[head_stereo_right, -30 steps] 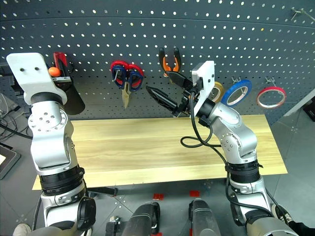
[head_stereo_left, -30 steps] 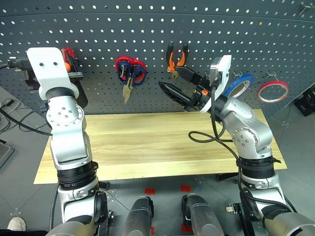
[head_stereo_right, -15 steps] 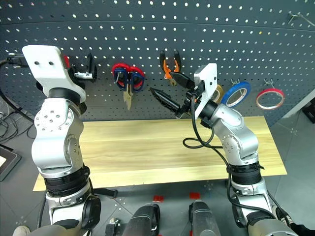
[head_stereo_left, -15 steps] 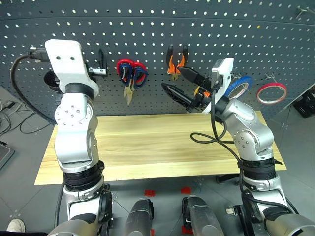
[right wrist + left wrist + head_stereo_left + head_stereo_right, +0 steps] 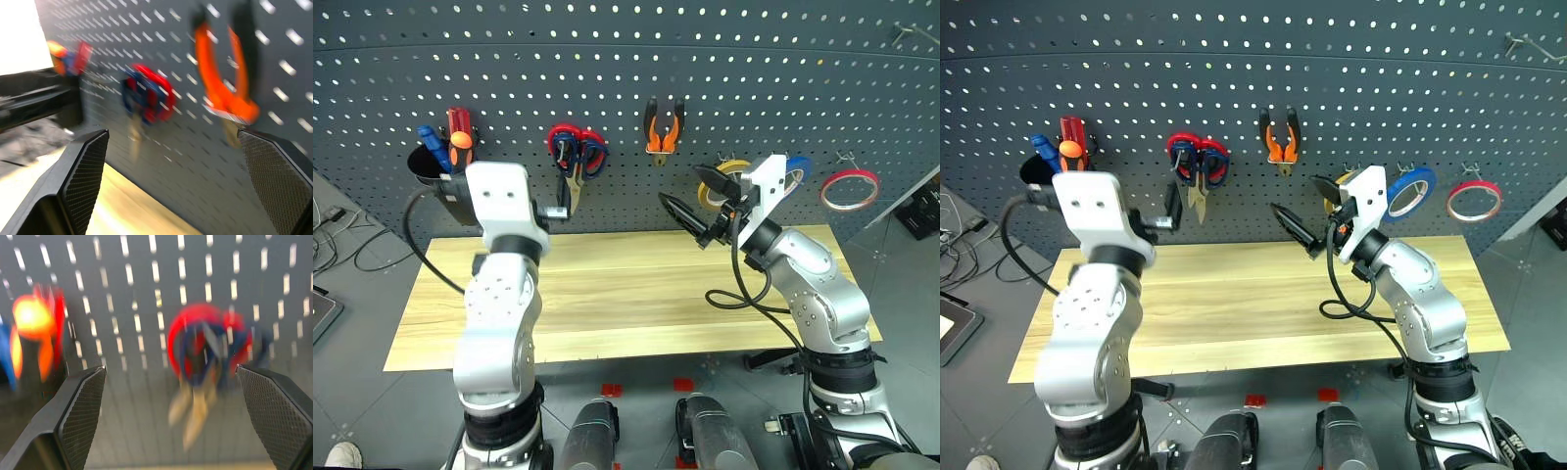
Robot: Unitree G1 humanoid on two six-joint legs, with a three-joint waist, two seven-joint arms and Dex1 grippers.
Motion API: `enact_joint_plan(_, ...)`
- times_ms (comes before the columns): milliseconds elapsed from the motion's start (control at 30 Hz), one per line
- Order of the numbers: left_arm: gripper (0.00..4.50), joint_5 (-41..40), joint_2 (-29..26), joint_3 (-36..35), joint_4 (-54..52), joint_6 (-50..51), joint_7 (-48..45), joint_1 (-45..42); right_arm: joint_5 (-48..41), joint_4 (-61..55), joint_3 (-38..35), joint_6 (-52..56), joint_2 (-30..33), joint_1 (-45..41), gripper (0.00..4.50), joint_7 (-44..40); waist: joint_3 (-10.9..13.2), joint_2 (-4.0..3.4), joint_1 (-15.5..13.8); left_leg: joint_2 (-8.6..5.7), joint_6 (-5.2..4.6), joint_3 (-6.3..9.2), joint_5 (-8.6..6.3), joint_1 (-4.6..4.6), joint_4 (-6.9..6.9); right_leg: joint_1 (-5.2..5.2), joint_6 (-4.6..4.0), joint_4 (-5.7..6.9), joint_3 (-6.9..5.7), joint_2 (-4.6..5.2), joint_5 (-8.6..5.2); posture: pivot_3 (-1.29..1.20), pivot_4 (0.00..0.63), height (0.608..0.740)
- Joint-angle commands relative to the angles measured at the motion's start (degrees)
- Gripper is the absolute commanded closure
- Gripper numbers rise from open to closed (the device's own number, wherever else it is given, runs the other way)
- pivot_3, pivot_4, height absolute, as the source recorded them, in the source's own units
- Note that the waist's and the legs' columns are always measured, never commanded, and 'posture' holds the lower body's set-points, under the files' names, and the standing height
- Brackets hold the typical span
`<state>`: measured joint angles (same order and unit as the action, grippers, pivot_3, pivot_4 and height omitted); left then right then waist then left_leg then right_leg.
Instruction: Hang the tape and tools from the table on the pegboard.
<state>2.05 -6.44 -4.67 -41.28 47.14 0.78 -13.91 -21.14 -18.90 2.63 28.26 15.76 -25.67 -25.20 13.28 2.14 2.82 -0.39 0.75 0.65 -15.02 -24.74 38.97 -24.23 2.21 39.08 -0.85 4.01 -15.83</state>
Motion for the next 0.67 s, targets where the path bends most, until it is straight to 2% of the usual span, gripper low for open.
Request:
enact_joint_plan(33,0.02,-1.54,0.16,0.81,-1.39,-3.80,-1.91,4.76,7.45,-3.52,3.80,0.72,1.84,4.13,0.00,4.67,-0.16,-0.01,-0.15,0.00,-0.02,-0.01,-0.01,0.01,0.00,0.01,0.00,0.00,0.01,0.00,0.00,-0.10,0.194,0.740)
enact_joint_plan(167,0.02,-3.13,0.18,-0.25,3.06,-7.35,-3.48,9.40,14.69,-2.60,5.94,1.72,3.31,9.04,0.00,9.47,-0.45,-0.04,-0.60,-0.01,-0.08,-0.06,-0.04,0.03,0.04,0.05,0.00,-0.04,0.06,-0.01,0.00,-0.10,0.194,0.740)
enact_joint_plan(267,0.02,-4.37,0.54,-1.76,7.32,-10.34,-3.92,11.39,16.42,0.04,3.54,4.95,1.33,11.41,0.00,14.22,-0.93,-0.15,-0.74,-0.02,-0.17,-0.16,-0.10,0.12,0.03,0.09,0.00,-0.04,0.11,-0.02,0.00,-0.14,0.183,0.740)
enact_joint_plan(367,0.02,-4.70,0.27,-2.64,11.49,-13.06,-4.12,13.09,18.90,3.09,3.87,4.06,2.60,12.16,0.00,14.45,-1.11,-0.19,-0.73,-0.01,-0.31,-0.25,-0.18,0.14,0.04,0.10,0.00,-0.06,0.15,-0.03,0.00,-0.16,0.179,0.740)
enact_joint_plan(667,0.02,-6.41,0.16,-3.07,17.16,-17.74,-5.19,16.80,16.71,5.38,-0.32,8.24,-2.05,16.07,0.00,16.38,-2.28,-0.37,0.32,0.01,-0.50,-0.53,-0.30,0.22,0.01,0.12,0.00,-0.08,0.30,-0.07,-0.01,-0.28,0.147,0.740)
